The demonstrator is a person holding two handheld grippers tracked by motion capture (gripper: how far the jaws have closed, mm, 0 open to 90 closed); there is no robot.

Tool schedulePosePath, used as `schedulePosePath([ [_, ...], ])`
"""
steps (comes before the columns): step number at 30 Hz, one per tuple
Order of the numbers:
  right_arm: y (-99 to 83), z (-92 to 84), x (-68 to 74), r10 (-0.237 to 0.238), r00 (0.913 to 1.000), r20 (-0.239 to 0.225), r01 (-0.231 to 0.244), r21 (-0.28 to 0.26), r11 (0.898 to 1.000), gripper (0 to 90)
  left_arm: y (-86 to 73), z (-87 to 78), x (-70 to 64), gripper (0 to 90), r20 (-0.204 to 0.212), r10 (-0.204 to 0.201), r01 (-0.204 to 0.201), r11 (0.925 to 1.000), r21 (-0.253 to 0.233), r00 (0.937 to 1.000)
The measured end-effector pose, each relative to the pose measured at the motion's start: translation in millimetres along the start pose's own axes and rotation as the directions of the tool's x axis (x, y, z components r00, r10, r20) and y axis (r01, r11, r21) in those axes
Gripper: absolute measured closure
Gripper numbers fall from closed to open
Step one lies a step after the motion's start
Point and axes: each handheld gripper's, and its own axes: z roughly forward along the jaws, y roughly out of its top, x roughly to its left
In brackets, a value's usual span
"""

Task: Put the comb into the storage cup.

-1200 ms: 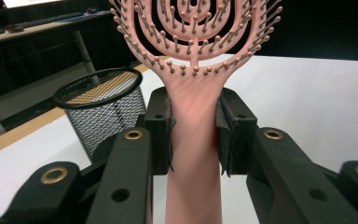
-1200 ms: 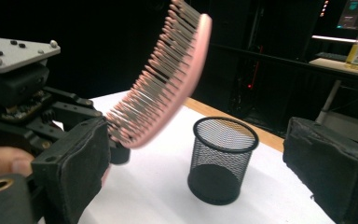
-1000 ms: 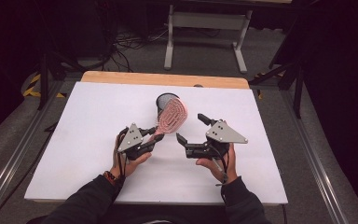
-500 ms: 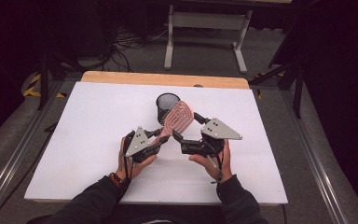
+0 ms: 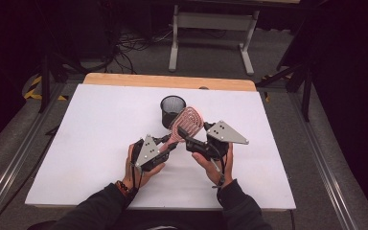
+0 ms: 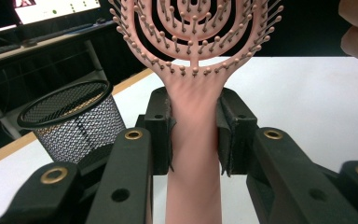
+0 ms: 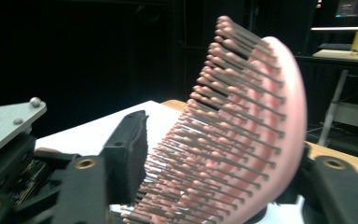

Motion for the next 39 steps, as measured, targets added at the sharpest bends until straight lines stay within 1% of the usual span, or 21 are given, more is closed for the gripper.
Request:
schedulePosePath([
  [1, 0.0, -0.5, -0.5, 0.008, 1.0, 0.005, -0.008, -0.005, 1.0, 49.8, -0.1, 0.4, 0.3, 69.6, -0.001, 0.0, 0.0, 1.0, 0.004, 1.0],
  [2, 0.2, -1.0, -2.2, 0.031, 0.9994, -0.015, -0.032, -0.02, 0.999, 55.1, -0.4, 0.7, 1.1, 69.6, 0.0, 0.001, -0.001, 1.0, 0.007, 1.0],
  [3, 0.7, -1.5, -4.0, 0.06, 0.9978, -0.03, -0.06, -0.023, 0.998, 58.0, -0.9, 1.4, 1.3, 69.6, 0.003, -0.003, 0.003, 1.0, 0.004, 1.0],
  [5, 0.7, -1.0, -5.3, 0.079, 0.9963, -0.036, -0.079, -0.025, 0.997, 60.2, -2.6, 3.0, 1.2, 69.6, 0.006, -0.015, 0.015, 0.9998, 0.011, 0.9999],
  [7, -1.3, 0.3, -2.7, 0.075, 0.9967, -0.031, -0.076, -0.024, 0.997, 61.3, -4.7, 5.0, 0.8, 69.6, 0.007, -0.021, 0.021, 0.9994, 0.027, 0.9998],
  [11, -2.5, 0.2, 4.1, 0.058, 0.9977, -0.035, -0.059, -0.033, 0.998, 63.4, -5.1, 6.2, 0.2, 69.5, -0.004, -0.007, 0.008, 0.9993, 0.036, 1.0],
  [15, -2.8, -1.0, 11.1, 0.008, 0.9989, -0.046, -0.01, -0.036, 0.999, 63.8, -5.3, 6.8, -0.8, 69.3, 0.004, -0.001, 0.001, 0.9994, 0.036, 1.0],
  [18, -0.2, -4.0, 9.7, 0.013, 0.9983, -0.056, -0.016, -0.041, 0.999, 63.9, -3.9, 6.6, -1.1, 69.0, 0.011, 0.012, -0.013, 0.9997, 0.021, 0.9999],
  [19, 0.2, -4.4, 9.3, 0.014, 0.9982, -0.058, -0.017, -0.042, 0.999, 64.0, -4.2, 6.8, -1.0, 68.8, 0.01, 0.006, -0.007, 0.9998, 0.018, 0.9999],
  [21, -0.2, -5.0, 8.7, 0.016, 0.9983, -0.057, -0.018, -0.04, 0.999, 64.0, -4.5, 6.8, -0.9, 65.0, 0.009, 0.007, -0.007, 0.9997, 0.021, 0.9999],
  [22, -0.7, -4.7, 9.2, 0.011, 0.9983, -0.057, -0.013, -0.039, 0.999, 64.0, -4.4, 7.3, -0.9, 63.4, 0.02, 0.001, -0.002, 0.9997, 0.024, 0.9998],
  [24, -0.4, -4.6, 10.0, -0.007, 0.9984, -0.056, 0.005, -0.038, 0.999, 64.1, -2.5, 7.1, -1.3, 61.8, 0.009, 0.011, -0.011, 0.9998, 0.015, 0.9999],
  [25, 0.1, -5.1, 10.2, -0.01, 0.9983, -0.058, 0.008, -0.042, 0.999, 64.1, -1.6, 6.6, -1.1, 60.2, 0.014, 0.02, -0.02, 0.9996, 0.017, 0.9997],
  [26, 0.8, -6.7, 9.9, -0.018, 0.9985, -0.052, 0.015, -0.049, 0.999, 64.1, -1.7, 6.8, -1.4, 56.8, 0.018, 0.021, -0.021, 0.9995, 0.022, 0.9996],
  [27, 0.8, -6.7, 9.9, -0.018, 0.9985, -0.052, 0.015, -0.049, 0.999, 64.1, -2.2, 7.2, -1.8, 56.8, 0.018, 0.019, -0.02, 0.9995, 0.026, 0.9997],
  [29, 1.0, -7.5, 9.5, -0.023, 0.9984, -0.051, 0.021, -0.046, 0.999, 64.1, -3.5, 8.6, -1.8, 53.5, 0.028, 0.016, -0.017, 0.9991, 0.04, 0.9995],
  [32, 0.8, -8.8, 7.9, -0.028, 0.9982, -0.053, 0.025, -0.045, 0.999, 64.2, -4.4, 10.6, -3.1, 43.9, 0.021, 0.033, -0.034, 0.9973, 0.065, 0.9992],
  [34, 0.4, -10.1, 5.6, -0.025, 0.9986, -0.047, 0.023, -0.043, 0.999, 64.2, -4.8, 10.5, -3.1, 39.7, 0.03, 0.024, -0.026, 0.9976, 0.064, 0.9993],
  [36, 0.9, -12.6, 1.8, -0.021, 0.9989, -0.042, 0.019, -0.044, 0.999, 64.2, -4.6, 9.5, -3.4, 32.3, 0.031, 0.026, -0.028, 0.9974, 0.066, 0.9992],
  [37, 1.4, -14.3, 0.3, -0.024, 0.999, -0.036, 0.022, -0.051, 0.998, 64.2, -4.3, 8.7, -4.1, 28.7, 0.035, 0.025, -0.028, 0.9972, 0.07, 0.9991],
  [39, 2.8, -18.8, -1.8, -0.028, 0.9993, -0.026, 0.026, -0.059, 0.998, 64.2, -4.9, 6.0, -3.5, 24.4, 0.061, 0.025, -0.03, 0.9973, 0.068, 0.9978],
])
